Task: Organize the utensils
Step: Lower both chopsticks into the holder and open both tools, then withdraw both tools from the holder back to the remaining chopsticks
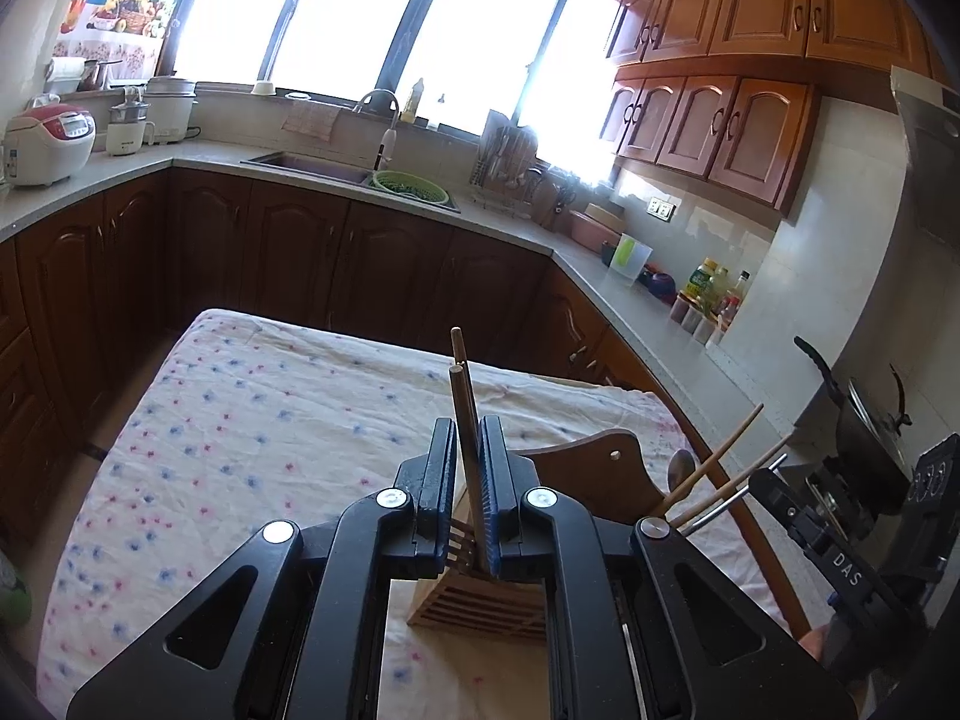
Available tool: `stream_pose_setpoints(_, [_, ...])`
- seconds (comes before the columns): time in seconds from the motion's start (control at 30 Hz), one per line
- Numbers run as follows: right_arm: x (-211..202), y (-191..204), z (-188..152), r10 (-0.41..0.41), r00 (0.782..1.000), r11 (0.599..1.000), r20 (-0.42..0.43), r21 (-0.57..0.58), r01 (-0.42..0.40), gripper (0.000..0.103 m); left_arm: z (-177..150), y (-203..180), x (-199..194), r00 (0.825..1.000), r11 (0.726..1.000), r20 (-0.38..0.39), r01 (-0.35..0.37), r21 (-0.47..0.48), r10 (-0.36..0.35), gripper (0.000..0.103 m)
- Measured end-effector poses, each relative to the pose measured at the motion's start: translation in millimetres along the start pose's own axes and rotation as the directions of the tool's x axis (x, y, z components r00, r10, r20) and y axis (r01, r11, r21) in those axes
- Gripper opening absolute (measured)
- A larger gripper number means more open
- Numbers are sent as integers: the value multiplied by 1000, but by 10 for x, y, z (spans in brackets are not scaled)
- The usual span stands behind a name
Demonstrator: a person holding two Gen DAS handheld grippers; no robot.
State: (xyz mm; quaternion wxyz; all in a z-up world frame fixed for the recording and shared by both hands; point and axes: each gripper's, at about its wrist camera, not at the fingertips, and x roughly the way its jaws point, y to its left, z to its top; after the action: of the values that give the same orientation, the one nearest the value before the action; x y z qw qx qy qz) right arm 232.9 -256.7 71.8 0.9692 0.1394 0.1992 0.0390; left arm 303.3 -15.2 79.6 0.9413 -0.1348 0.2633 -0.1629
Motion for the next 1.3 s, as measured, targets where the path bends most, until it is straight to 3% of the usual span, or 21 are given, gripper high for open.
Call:
stream_pose_setpoints(0.1, [-77, -55, 24, 10, 1000, 1000, 19, 24, -10, 20, 13, 23, -96, 1000, 1000, 18, 3, -13, -3, 33])
stream_pose_setpoints(0.17, [-163, -87, 50, 27, 999, 999, 43, 43, -29, 57, 19, 22, -189, 999, 1000, 33, 1, -16, 0, 43])
stream_pose_setpoints(0.23, [-269, -97, 79, 30, 997, 998, 73, 48, -33, 64, 15, 28, -286, 999, 1000, 43, 5, -22, -4, 56])
stream_pose_setpoints(0.37, [-493, -119, 104, 42, 991, 997, 127, 62, -50, 97, -49, 54, -486, 998, 999, 63, 2, -37, 0, 75])
stream_pose_setpoints(0.53, [-737, -121, 39, 34, 988, 998, 148, 53, -43, 101, -219, 164, -665, 999, 997, 47, -3, -79, 7, 84])
stream_pose_setpoints(0.83, [-1007, -324, -260, -1, 995, 995, 97, 101, -9, 101, -699, 380, -744, 997, 989, -64, -54, -136, 46, 85])
stream_pose_setpoints(1.3, [-1071, -575, -835, -51, 998, 988, -47, 142, 57, 101, -1307, 565, -718, 974, 980, -203, -133, -147, 102, 84])
